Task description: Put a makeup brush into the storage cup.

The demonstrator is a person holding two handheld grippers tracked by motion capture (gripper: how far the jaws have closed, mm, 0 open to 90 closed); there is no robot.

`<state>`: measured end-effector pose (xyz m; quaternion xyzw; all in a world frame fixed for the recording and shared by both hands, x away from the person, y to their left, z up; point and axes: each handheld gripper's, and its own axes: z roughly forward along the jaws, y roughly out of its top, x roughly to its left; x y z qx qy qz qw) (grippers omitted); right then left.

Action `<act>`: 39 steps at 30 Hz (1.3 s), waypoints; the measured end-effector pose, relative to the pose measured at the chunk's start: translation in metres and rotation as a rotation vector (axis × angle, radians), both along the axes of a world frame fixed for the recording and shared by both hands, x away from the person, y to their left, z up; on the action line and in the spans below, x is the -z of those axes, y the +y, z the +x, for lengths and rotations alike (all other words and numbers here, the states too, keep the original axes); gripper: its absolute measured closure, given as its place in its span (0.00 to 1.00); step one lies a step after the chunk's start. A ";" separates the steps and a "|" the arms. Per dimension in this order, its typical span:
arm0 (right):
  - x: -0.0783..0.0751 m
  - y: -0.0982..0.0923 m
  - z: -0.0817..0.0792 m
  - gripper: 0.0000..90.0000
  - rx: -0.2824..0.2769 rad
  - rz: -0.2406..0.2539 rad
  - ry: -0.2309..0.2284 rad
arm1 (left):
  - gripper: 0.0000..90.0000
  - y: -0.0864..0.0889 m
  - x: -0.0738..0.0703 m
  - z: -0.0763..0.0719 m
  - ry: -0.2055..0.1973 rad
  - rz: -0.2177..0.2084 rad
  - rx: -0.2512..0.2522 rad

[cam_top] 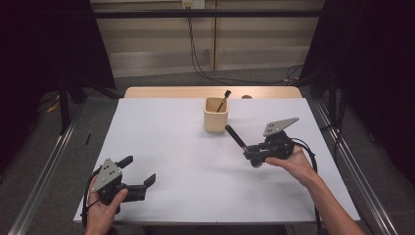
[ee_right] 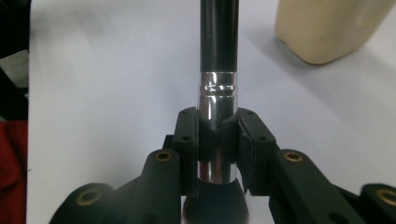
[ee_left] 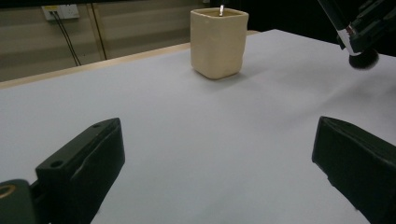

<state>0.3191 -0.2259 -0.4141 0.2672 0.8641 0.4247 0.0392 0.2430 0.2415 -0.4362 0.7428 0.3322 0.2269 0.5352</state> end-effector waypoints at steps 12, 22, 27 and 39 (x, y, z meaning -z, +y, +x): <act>0.003 0.026 -0.008 0.79 -0.092 -0.023 0.021 | 0.03 -0.019 -0.006 0.005 -0.002 0.020 0.077; 0.005 0.040 -0.012 0.79 -0.154 -0.052 0.037 | 0.03 -0.044 -0.004 0.011 0.016 0.046 0.150; 0.004 0.046 -0.014 0.79 -0.189 -0.062 0.039 | 0.03 -0.054 -0.007 0.014 0.016 0.040 0.180; 0.000 0.068 -0.017 0.79 -0.251 -0.082 0.029 | 0.03 -0.067 -0.019 0.019 0.026 0.065 0.246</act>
